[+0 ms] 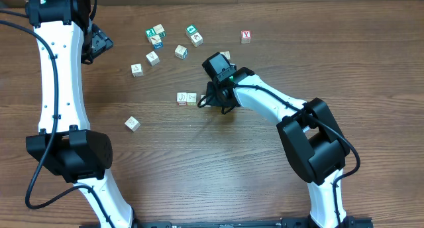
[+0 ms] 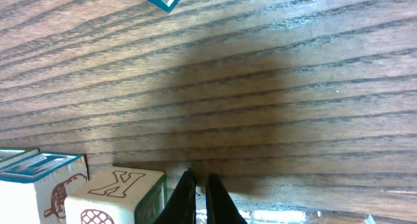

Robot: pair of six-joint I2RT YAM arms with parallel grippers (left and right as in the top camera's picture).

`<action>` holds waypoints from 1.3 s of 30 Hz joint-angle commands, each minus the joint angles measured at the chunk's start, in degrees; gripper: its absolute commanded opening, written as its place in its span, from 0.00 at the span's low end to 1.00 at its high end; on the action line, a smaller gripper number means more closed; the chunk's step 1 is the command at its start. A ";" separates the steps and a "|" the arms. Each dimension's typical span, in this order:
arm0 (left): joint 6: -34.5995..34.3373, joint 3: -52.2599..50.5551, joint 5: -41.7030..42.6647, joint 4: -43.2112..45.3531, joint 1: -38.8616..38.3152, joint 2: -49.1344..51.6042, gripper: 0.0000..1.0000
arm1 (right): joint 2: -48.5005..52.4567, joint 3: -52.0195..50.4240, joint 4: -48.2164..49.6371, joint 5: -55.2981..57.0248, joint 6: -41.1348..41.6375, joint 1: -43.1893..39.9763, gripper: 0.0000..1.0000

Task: Form a horizontal line

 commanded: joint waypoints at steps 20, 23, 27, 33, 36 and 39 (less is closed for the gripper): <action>1.25 0.74 -0.09 -0.11 -0.37 -0.46 1.00 | 0.48 -1.42 2.60 -2.03 -0.66 0.50 0.04; 1.25 0.74 -0.09 -0.11 -0.37 -0.46 1.00 | 0.48 -1.42 2.82 -2.58 -0.48 0.50 0.04; 1.25 0.74 -0.09 -0.11 -0.37 -0.46 1.00 | 0.48 -1.42 3.87 -4.59 -0.46 0.50 0.04; 1.25 0.74 -0.09 -0.11 -0.37 -0.46 1.00 | 0.48 -1.42 4.24 -4.57 -0.46 0.55 0.04; 1.25 0.74 -0.09 -0.11 -0.37 -0.46 1.00 | 0.48 -1.42 4.24 -4.55 -0.46 0.55 0.04; 1.25 0.74 -0.09 -0.11 -0.37 -0.46 1.00 | 0.48 -1.42 3.78 -4.48 -0.46 0.52 0.04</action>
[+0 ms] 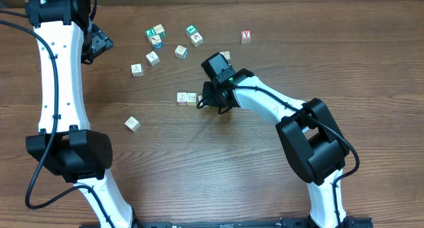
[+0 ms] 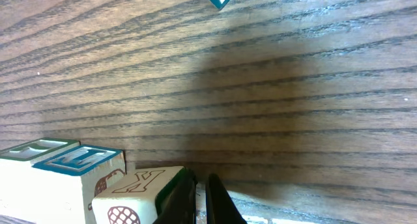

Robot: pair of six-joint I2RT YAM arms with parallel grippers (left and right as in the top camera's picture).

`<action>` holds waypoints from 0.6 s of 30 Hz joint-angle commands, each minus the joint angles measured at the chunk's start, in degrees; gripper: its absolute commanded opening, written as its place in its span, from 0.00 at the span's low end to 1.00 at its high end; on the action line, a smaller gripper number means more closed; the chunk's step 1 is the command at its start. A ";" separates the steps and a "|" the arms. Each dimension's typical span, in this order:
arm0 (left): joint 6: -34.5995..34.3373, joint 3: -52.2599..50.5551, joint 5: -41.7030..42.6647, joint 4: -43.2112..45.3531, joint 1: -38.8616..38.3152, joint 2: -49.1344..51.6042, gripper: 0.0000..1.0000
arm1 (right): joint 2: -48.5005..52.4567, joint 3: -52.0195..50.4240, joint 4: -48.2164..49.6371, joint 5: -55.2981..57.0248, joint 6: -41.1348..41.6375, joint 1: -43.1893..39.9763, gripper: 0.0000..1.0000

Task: Form a horizontal line

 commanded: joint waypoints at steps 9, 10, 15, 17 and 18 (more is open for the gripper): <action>1.25 0.74 -0.09 -0.11 -0.37 -0.46 1.00 | 0.48 -0.55 -3.30 -0.09 1.16 0.33 0.04; 1.25 0.74 -0.09 -0.11 -0.37 -0.46 1.00 | 0.48 -0.55 -3.72 -0.11 1.77 0.33 0.04; 1.25 0.74 -0.09 -0.11 -0.37 -0.46 1.00 | 0.48 -0.55 -4.09 -0.13 2.19 0.35 0.04; 1.25 0.74 -0.09 -0.11 -0.37 -0.46 1.00 | 0.48 -0.55 -4.09 -0.13 2.99 0.33 0.04; 1.25 0.74 -0.09 -0.11 -0.37 -0.46 1.00 | 0.48 -0.55 -4.09 -0.15 3.39 0.33 0.04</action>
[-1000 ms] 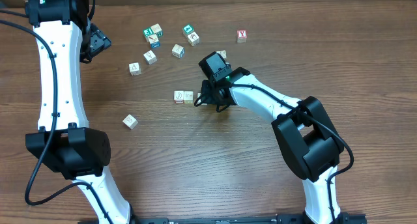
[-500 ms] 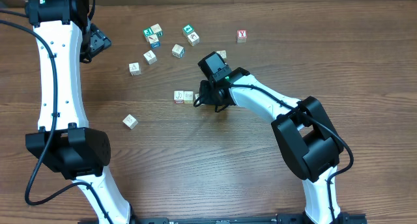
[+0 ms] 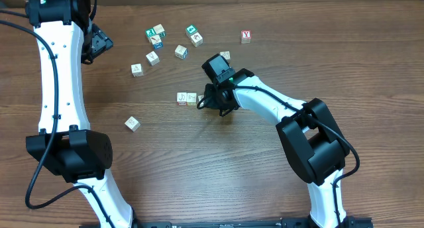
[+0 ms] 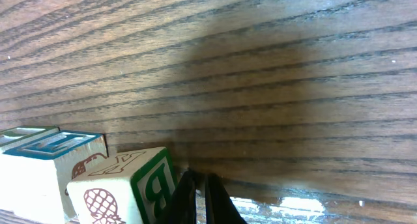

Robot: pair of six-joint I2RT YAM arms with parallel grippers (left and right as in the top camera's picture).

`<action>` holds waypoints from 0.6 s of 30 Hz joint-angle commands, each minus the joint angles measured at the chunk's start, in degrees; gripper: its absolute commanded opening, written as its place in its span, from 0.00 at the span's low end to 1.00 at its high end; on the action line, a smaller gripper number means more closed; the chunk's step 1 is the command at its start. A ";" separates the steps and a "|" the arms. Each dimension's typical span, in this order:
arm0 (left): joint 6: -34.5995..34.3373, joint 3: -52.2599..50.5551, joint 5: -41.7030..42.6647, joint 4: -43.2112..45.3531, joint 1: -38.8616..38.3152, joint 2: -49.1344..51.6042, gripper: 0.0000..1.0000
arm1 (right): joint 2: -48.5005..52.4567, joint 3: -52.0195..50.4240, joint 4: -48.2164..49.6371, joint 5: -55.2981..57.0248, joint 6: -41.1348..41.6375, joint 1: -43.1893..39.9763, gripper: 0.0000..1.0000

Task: Form a horizontal line
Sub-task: 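Hold the right gripper tips against the pineapple block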

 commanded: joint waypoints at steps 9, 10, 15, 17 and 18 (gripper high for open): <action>1.25 0.74 -0.09 -0.11 -0.37 -0.46 1.00 | 0.46 -0.50 0.11 0.00 2.78 0.35 0.04; 1.25 0.74 -0.09 -0.11 -0.37 -0.46 1.00 | 0.46 -0.50 0.11 0.04 2.78 0.39 0.04; 1.25 0.74 -0.09 -0.11 -0.37 -0.46 1.00 | 0.46 -0.50 0.04 0.09 2.73 0.37 0.04; 1.25 0.74 -0.09 -0.11 -0.37 -0.46 1.00 | 0.46 -0.50 -0.09 0.11 2.73 0.37 0.04; 1.25 0.74 -0.09 -0.11 -0.37 -0.46 1.00 | 0.46 -0.50 -0.20 0.11 2.73 0.37 0.04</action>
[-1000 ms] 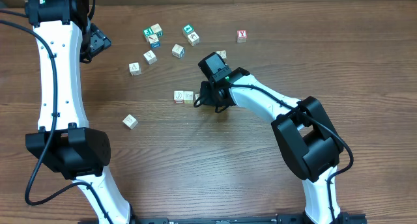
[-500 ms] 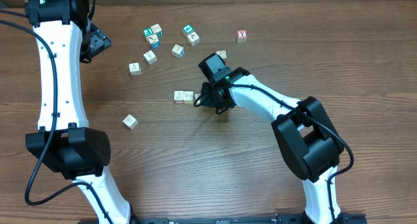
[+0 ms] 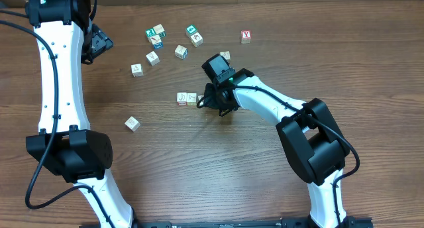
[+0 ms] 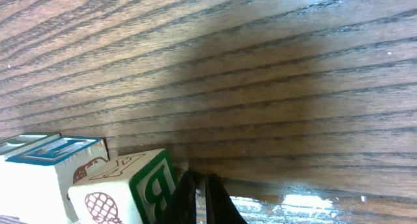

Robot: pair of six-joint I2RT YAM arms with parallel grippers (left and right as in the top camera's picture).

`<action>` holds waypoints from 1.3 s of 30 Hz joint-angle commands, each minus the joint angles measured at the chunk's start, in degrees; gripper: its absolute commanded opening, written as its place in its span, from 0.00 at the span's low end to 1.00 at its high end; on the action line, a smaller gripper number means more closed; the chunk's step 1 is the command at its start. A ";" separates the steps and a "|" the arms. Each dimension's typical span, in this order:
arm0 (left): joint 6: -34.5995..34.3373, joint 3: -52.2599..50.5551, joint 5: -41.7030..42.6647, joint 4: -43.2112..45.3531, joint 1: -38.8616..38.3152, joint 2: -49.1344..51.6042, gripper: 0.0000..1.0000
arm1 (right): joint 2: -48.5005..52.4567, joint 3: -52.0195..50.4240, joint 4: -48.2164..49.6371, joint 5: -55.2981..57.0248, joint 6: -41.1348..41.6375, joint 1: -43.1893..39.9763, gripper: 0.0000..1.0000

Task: Form a horizontal line
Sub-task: 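Hold the right gripper tips against the pineapple block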

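Note:
Two wooden letter blocks (image 3: 186,98) lie side by side in a row at mid-table. A third block (image 4: 124,188), with a K on top and a green B on its side, stands at their right end next to the blue-edged block (image 4: 55,160). My right gripper (image 4: 199,188) is shut, empty, tips down at the table just right of the B face; from above the right gripper (image 3: 212,102) covers most of that block. My left gripper (image 3: 99,44) hangs at the far left, away from all blocks; its jaws cannot be made out.
Several loose blocks lie scattered behind the row: a cluster (image 3: 155,37), a green-topped pair (image 3: 193,34), a red Y block (image 3: 246,36), one (image 3: 225,56) behind the right arm. A single block (image 3: 132,123) lies front left.
Almost nothing has changed. The right wrist view has shifted very slightly, and the shut gripper still stands just right of the B block.
First my shut right gripper stood right of the K block, which sat by the blue-edged block. Then it was tight against the block. After that the block's green B face showed, with the fingers just beside it, as now. The left arm has stayed still.

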 commanded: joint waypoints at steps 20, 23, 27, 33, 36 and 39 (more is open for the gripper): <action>1.27 0.74 -0.09 -0.11 -0.37 -0.46 1.00 | 0.46 -0.50 -5.97 1.77 0.31 0.22 0.04; 1.27 0.74 -0.09 -0.11 -0.37 -0.46 1.00 | 0.46 -0.50 -6.49 1.79 0.31 0.22 0.04; 1.27 0.74 -0.09 -0.11 -0.37 -0.46 1.00 | 0.46 -0.50 -6.58 1.79 0.28 0.22 0.04; 1.27 0.74 -0.09 -0.11 -0.37 -0.46 1.00 | 0.46 -0.50 -6.56 1.79 0.28 0.22 0.04; 1.27 0.74 -0.09 -0.11 -0.37 -0.46 1.00 | 0.46 -0.50 -6.56 1.79 0.28 0.22 0.04; 1.27 0.74 -0.09 -0.11 -0.37 -0.46 1.00 | 0.46 -0.50 -6.56 1.79 0.28 0.22 0.04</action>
